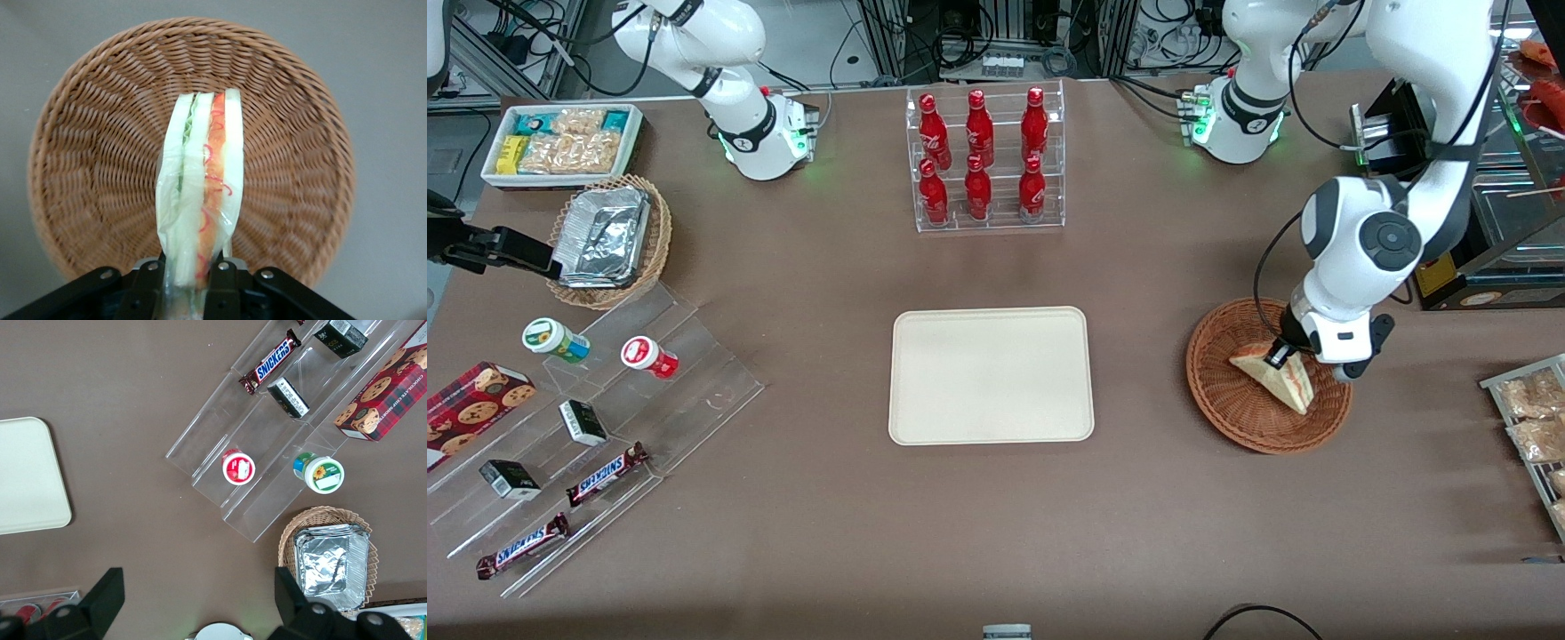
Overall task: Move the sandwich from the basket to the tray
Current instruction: 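Lift the sandwich and carry it over the cream tray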
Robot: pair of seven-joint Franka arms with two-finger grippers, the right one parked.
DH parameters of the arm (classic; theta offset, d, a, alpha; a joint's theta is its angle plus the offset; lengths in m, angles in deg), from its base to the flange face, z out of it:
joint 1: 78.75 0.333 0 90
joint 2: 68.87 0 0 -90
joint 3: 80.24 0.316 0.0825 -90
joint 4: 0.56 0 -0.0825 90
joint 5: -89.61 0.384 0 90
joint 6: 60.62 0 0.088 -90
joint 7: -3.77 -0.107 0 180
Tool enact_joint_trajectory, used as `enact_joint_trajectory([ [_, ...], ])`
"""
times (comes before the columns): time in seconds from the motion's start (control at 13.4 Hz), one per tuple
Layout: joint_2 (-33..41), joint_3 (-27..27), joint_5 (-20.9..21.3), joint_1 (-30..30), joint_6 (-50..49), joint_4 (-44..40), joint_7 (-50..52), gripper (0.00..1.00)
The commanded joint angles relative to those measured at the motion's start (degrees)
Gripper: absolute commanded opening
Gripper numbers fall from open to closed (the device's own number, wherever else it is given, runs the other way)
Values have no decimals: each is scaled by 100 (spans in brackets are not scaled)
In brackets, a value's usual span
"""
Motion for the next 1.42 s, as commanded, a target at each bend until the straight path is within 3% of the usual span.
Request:
enact_joint_trajectory([
  [0.0, 201, -564, 103, -18, -1185, -759, 122, 9],
  [0.15, 114, -1214, 103, -18, -1802, -1244, 43, 10],
  [0.45, -307, -2410, 181, -18, -1831, -1789, 43, 10],
  [0.67, -1140, -3183, 1118, -27, -1805, -2228, 130, 9],
  [1.12, -3110, -3212, 2544, -1501, -1840, -3811, 693, 10],
  [1.35, -3665, -2827, 2581, -1923, -1805, -4337, 685, 10],
])
